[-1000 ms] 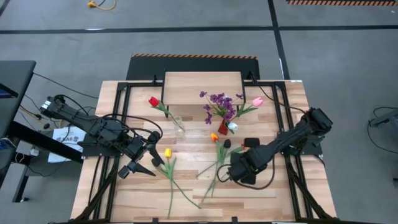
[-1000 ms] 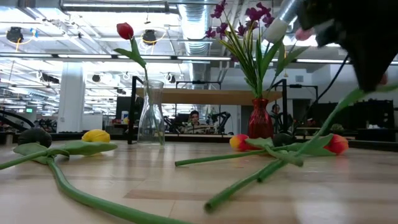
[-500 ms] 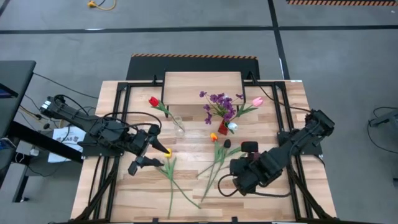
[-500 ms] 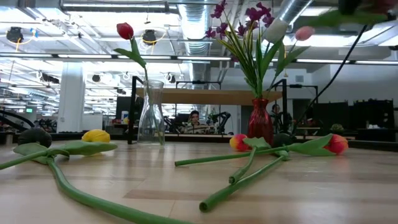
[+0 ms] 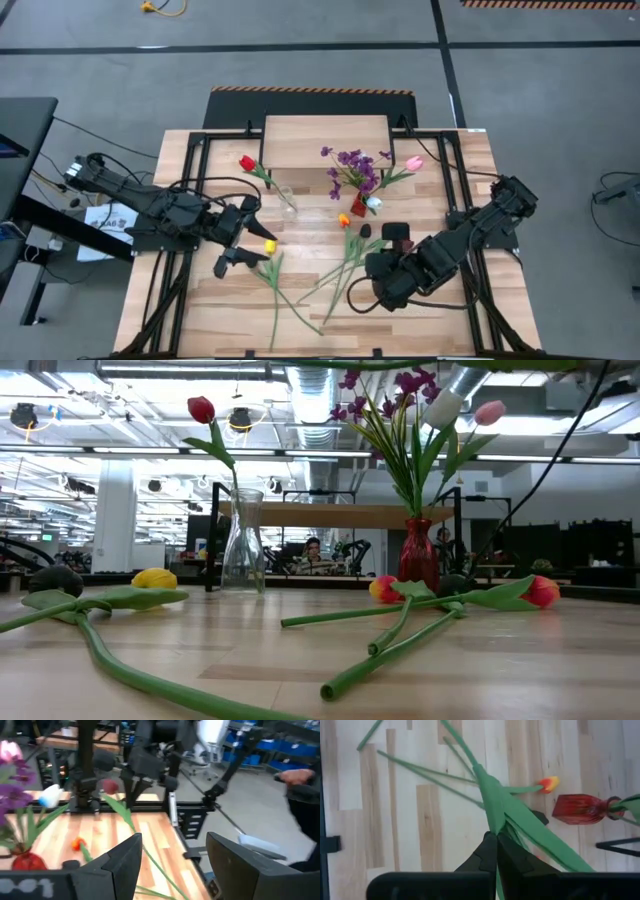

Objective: Pick and place flowers into a vace then onto a shelf
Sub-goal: Put the dark red flower into the transparent flower vase

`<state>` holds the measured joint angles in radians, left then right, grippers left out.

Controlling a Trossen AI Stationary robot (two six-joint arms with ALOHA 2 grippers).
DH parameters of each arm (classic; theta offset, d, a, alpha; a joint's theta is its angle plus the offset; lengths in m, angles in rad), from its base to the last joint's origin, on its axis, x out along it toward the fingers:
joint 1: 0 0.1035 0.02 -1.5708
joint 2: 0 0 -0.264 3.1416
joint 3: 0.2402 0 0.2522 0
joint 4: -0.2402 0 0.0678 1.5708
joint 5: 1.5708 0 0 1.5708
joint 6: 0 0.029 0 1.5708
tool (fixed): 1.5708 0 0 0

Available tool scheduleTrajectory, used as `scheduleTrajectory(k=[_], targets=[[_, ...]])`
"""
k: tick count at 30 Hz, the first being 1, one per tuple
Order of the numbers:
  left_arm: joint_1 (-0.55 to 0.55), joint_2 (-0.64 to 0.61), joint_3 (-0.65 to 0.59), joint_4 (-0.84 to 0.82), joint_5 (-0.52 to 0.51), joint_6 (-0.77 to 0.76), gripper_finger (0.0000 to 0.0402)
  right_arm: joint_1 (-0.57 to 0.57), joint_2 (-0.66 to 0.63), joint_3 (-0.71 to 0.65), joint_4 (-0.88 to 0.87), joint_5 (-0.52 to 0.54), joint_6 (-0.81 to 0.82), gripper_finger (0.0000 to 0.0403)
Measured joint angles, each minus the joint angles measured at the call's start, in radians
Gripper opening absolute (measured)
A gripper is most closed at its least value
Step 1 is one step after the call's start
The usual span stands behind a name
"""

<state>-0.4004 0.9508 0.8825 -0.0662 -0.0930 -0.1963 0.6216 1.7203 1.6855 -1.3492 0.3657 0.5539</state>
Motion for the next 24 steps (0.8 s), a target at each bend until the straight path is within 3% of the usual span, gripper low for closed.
scheduleTrajectory(k=[15,24], targets=[[0.113,0.334,0.025,0.027,0.044,-0.082,0.0211,-0.079,0.002,0.0,0.069,-0.001,-0.146,0.0],[0.165,0.459,0.042,0.172,0.236,-0.182,0.0211,-0.098,0.003,0.0,0.073,0.0,-0.189,0.0]])
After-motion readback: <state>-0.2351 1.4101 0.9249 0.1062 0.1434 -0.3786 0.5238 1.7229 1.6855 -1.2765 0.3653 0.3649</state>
